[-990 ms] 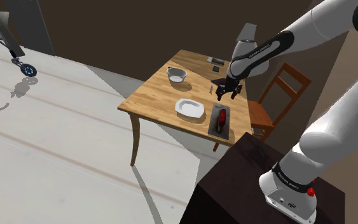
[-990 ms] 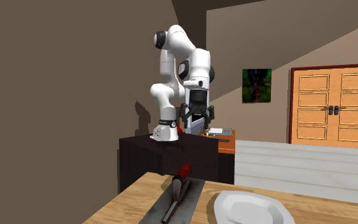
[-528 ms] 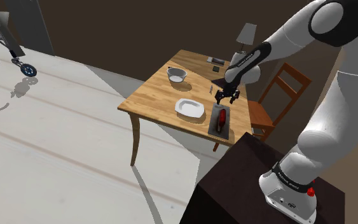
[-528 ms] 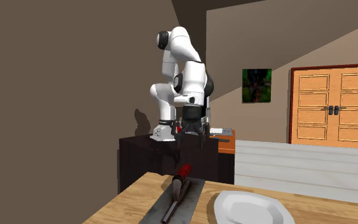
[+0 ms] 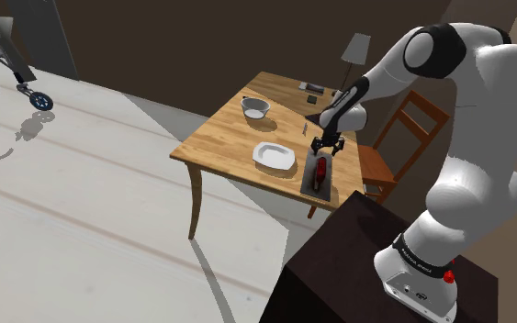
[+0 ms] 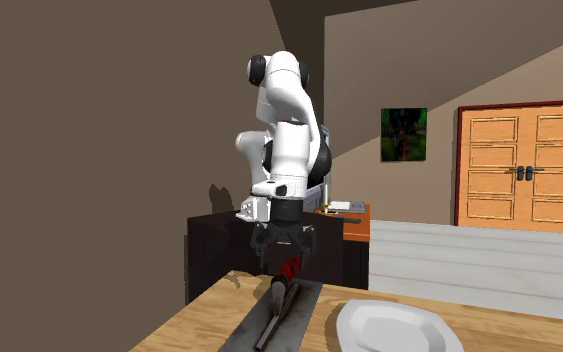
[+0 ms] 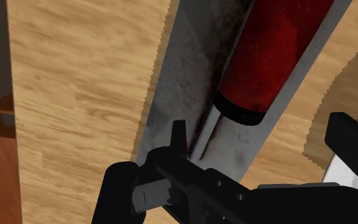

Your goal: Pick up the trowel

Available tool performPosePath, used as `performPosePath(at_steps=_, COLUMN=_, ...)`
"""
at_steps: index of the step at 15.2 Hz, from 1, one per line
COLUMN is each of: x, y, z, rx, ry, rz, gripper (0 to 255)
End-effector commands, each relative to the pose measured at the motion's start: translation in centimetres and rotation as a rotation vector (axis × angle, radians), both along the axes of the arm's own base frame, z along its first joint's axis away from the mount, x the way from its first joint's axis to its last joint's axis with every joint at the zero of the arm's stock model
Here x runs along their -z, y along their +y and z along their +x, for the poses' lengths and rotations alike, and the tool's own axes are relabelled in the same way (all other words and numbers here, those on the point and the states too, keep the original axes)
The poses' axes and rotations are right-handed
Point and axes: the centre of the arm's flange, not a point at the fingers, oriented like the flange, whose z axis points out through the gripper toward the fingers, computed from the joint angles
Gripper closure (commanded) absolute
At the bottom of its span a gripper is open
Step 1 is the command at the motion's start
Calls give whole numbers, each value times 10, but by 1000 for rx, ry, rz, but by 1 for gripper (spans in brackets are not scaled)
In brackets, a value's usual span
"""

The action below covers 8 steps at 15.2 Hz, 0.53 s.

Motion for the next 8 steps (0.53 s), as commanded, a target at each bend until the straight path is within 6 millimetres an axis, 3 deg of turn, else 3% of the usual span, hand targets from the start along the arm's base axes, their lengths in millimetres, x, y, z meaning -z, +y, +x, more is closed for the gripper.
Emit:
performPosePath(at_steps=1, x=13, y=-7, z=0, rx=10, ry=-1, rz=0, gripper=0)
performPosePath(at_steps=8, x=48, y=-7, z=0, rx=10, ry=-1, rz=0, gripper=0)
